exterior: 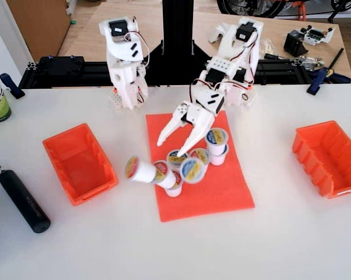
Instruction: Sort the coffee pods, blue into left, red into right
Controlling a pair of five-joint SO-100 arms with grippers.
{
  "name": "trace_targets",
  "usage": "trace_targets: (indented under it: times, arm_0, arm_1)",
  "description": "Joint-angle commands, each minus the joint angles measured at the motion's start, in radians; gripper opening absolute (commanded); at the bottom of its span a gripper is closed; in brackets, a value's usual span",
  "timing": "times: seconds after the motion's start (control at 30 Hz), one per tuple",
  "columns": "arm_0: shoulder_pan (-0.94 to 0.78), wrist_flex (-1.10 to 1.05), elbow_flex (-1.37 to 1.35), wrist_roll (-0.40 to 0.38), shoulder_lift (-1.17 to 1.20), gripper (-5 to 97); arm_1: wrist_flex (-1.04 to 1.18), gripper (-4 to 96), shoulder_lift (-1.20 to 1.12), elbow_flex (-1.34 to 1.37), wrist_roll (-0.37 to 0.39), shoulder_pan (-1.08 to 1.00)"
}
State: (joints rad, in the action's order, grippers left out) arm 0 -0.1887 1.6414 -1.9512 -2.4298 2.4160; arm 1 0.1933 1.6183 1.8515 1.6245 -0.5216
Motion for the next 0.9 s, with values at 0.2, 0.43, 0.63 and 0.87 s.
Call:
trace_targets:
  times: [0.2,0.43,0.63,0.87]
  arm_0:
    - [0.005,0.000,0.029,0.005,-0.002,29]
    - [-0.008,-0.057,-0.032,0.011,0.017,34]
    - [-0.061,-0.341,-0.252,0.087,0.052,34]
    - [-0.123,-0.376,-0.244,0.183,0.032,37]
  arm_1:
    - [0.092,28.3,0.014,-0.075,0.057,0.003]
    - [0.388,36.1,0.023,-0.218,0.140,0.014]
    - [0.865,36.6,0.140,-0.267,0.308,0.112]
    - [1.000,38.1,0.345,-0.130,0.588,0.316]
